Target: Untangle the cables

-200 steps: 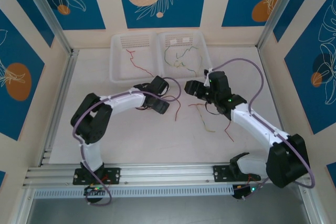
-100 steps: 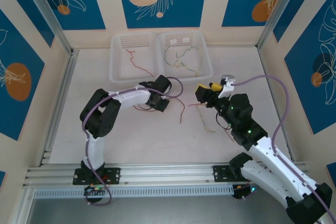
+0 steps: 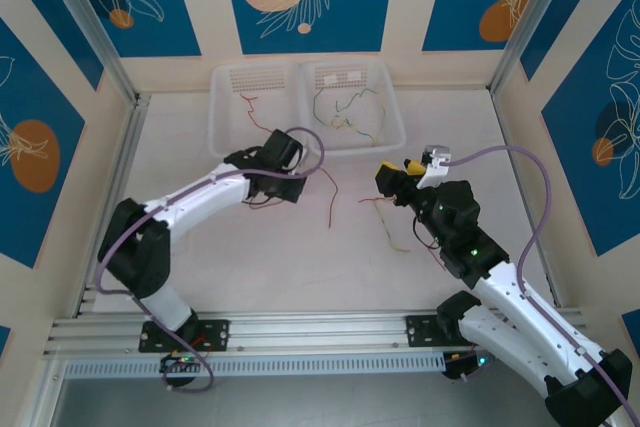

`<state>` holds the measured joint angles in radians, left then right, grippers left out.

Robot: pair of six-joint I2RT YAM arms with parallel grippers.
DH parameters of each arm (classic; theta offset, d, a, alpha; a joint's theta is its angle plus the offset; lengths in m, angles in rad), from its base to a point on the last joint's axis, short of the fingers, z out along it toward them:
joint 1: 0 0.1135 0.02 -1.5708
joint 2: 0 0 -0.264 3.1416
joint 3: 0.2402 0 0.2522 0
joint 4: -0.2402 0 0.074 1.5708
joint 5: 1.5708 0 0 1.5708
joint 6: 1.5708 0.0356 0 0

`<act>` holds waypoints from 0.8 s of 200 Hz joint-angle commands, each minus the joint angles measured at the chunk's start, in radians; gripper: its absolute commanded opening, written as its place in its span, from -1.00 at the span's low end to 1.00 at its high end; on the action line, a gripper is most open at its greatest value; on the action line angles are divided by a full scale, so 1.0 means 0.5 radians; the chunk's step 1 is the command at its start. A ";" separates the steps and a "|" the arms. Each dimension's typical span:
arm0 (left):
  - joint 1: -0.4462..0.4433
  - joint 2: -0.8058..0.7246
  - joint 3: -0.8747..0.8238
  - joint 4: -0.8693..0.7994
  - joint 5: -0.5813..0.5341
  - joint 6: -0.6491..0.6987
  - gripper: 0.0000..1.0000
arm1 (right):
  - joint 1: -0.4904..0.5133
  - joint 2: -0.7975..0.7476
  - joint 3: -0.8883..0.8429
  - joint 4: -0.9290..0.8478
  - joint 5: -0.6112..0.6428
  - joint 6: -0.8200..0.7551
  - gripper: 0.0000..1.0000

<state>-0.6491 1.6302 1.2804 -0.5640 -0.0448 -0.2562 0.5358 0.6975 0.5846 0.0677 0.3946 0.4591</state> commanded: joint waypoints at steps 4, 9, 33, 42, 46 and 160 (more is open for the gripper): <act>0.096 -0.096 0.186 -0.097 -0.039 -0.020 -1.00 | 0.006 -0.018 -0.017 0.070 0.071 -0.007 0.39; 0.123 -0.104 0.227 -0.114 -0.048 -0.022 -1.00 | 0.006 -0.018 -0.016 0.072 0.072 -0.005 0.39; 0.297 -0.079 0.530 -0.239 -0.064 -0.008 -1.00 | 0.005 -0.019 -0.022 0.084 0.072 0.003 0.39; 0.362 -0.045 0.680 -0.294 -0.039 0.015 -1.00 | 0.005 -0.024 -0.027 0.094 0.081 0.005 0.38; 0.390 -0.028 0.743 -0.316 -0.033 0.025 -1.00 | 0.008 -0.028 -0.029 0.095 0.087 0.005 0.38; 0.796 1.287 2.498 -0.416 0.120 -0.005 -1.00 | -0.002 -0.119 0.053 -0.275 0.279 0.097 0.39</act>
<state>-0.2546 2.1674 2.3917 -0.7418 -0.0242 -0.2531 0.5358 0.6579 0.5758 0.0162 0.4496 0.4709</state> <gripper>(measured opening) 0.046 0.693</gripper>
